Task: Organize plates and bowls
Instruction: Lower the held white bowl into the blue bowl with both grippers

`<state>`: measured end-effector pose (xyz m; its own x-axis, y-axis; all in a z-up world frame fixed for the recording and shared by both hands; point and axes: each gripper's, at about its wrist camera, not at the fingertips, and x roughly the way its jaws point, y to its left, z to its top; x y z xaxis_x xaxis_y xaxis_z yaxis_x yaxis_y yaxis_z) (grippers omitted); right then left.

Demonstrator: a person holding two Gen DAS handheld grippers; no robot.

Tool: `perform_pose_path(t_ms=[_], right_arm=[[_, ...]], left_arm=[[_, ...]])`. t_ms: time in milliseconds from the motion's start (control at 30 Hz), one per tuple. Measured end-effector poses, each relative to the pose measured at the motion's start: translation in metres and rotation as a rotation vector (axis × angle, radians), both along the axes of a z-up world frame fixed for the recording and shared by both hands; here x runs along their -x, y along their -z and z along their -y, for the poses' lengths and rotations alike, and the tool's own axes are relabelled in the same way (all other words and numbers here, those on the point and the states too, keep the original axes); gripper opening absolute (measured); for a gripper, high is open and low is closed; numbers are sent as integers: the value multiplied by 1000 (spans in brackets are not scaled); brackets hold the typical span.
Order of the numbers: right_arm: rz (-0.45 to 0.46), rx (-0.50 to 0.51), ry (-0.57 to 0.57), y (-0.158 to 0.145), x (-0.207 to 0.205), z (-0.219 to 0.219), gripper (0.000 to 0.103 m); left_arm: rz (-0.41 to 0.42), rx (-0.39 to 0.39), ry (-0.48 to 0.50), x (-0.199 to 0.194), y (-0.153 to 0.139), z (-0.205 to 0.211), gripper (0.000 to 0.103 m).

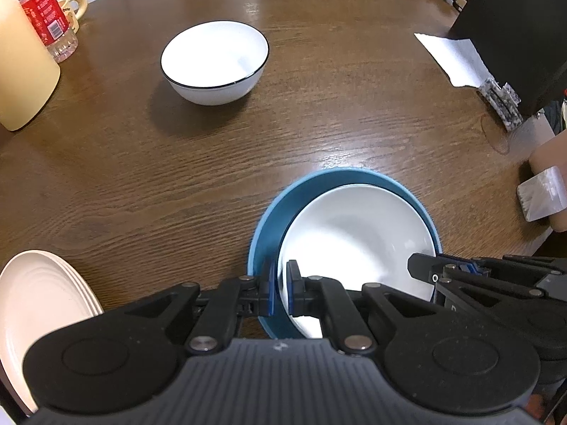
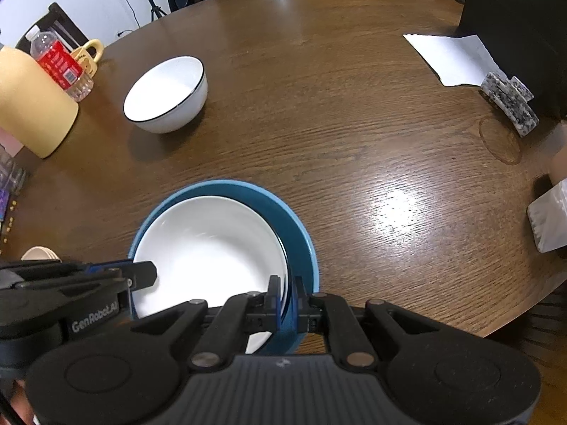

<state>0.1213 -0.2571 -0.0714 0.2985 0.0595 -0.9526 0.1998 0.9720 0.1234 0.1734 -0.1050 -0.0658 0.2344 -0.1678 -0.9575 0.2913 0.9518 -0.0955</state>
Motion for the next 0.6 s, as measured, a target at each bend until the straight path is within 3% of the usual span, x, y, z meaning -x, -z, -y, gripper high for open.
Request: perform_pose_path(t_ms=[600], right_arm=[[-28, -8, -22, 14, -7, 4, 6]], left_arm=[[-34, -12, 8, -7, 14, 5, 7]])
